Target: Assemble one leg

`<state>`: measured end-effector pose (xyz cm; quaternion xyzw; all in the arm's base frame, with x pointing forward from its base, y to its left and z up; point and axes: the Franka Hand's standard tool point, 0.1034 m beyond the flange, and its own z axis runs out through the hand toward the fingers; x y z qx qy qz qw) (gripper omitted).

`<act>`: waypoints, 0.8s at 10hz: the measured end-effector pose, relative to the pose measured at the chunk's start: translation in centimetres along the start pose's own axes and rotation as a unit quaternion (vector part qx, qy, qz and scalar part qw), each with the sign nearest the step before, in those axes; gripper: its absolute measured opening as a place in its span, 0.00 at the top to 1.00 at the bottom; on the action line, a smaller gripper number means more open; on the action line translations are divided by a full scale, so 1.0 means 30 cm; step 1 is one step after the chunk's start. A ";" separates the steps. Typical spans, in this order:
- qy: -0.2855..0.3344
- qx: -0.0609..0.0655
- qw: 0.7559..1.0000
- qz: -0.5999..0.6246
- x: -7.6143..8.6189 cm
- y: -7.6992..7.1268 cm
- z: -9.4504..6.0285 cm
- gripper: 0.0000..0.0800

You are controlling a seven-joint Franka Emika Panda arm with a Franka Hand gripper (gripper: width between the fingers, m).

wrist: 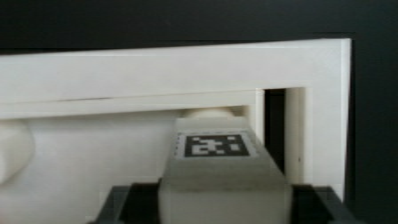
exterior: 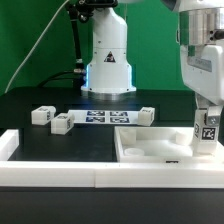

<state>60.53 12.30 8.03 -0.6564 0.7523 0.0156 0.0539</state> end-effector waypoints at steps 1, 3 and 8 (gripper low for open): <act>-0.001 0.000 1.000 0.000 -0.003 0.001 0.000 0.57; -0.001 0.000 0.999 -0.038 -0.004 0.001 0.000 0.33; -0.002 -0.007 0.950 -0.311 -0.001 0.004 -0.001 0.19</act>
Offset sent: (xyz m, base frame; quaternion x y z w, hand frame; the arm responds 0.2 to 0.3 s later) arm -0.0030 0.0047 0.0015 -0.0011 -0.0348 -0.0508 0.9981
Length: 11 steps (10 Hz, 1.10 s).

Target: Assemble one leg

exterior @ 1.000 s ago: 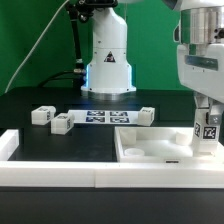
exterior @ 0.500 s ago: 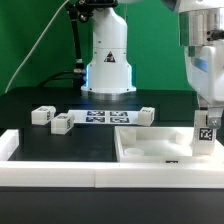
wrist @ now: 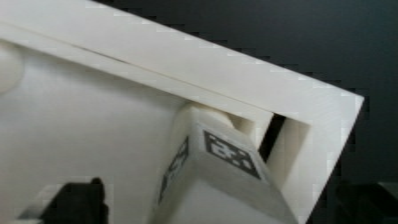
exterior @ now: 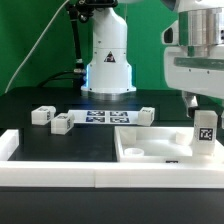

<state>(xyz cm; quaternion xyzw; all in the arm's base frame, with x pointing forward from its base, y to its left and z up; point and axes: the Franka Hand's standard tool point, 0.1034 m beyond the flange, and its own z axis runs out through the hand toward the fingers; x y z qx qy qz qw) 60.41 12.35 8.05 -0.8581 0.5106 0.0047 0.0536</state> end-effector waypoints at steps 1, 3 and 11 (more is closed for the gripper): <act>-0.001 -0.001 0.999 -0.054 0.001 -0.002 -0.001 0.19; 0.001 0.000 0.986 -0.169 0.008 -0.003 0.001 0.19; 0.013 -0.022 0.851 -0.525 0.056 0.013 0.003 0.19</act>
Offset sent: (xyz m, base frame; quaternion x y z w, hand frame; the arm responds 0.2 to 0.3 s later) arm 0.0019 -0.0053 -0.0028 -0.0039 0.0128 -0.2778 0.9605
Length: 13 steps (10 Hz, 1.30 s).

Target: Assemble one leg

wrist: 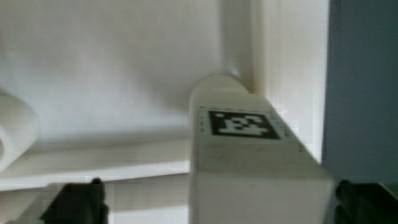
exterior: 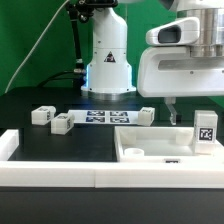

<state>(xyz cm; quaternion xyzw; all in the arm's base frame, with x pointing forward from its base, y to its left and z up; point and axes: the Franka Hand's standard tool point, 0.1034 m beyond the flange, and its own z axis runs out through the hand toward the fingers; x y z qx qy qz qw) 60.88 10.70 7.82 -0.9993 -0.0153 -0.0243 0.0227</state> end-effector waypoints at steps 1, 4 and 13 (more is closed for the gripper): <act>0.000 0.000 1.000 0.000 0.000 -0.001 0.000 0.20; 0.000 0.000 1.000 0.002 0.000 0.000 0.000 0.64; -0.012 0.022 0.904 0.426 -0.018 -0.024 0.011 0.64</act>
Offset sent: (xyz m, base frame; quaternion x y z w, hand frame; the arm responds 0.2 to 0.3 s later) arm 0.0000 0.0000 0.0000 0.0000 0.0000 0.0000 1.0000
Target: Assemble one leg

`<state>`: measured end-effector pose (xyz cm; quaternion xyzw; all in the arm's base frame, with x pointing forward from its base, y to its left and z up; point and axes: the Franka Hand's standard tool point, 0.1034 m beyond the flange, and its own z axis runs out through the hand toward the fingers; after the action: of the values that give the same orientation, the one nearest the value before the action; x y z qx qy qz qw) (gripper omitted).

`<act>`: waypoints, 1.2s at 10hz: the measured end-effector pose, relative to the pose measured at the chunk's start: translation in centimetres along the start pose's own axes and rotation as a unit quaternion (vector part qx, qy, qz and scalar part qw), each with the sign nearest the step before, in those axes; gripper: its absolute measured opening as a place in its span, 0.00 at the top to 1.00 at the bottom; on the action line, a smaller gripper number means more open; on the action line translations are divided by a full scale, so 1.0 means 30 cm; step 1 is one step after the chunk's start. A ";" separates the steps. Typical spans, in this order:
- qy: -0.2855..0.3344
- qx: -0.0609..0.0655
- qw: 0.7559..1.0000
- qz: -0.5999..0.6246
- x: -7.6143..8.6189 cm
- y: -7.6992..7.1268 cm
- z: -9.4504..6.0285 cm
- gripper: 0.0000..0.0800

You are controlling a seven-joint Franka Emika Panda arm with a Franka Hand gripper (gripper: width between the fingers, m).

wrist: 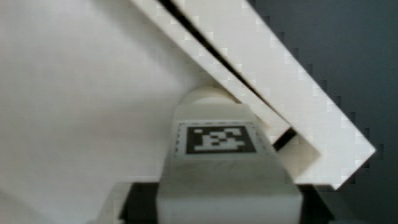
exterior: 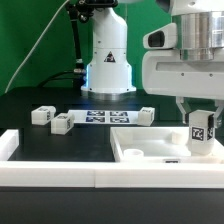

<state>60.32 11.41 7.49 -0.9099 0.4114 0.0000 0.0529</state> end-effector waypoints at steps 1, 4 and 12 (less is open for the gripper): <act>0.002 0.002 0.997 0.080 -0.003 -0.003 0.001 0.64; 0.002 0.004 0.976 0.218 -0.007 -0.005 0.004 0.64; -0.002 0.007 0.860 0.510 -0.017 -0.010 0.006 0.63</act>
Offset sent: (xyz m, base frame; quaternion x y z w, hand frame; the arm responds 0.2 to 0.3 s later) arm 0.0001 -0.0028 -0.0019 -0.0039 0.0029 0.2468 0.9691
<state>60.20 12.00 7.38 -0.5727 0.8177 0.0264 0.0524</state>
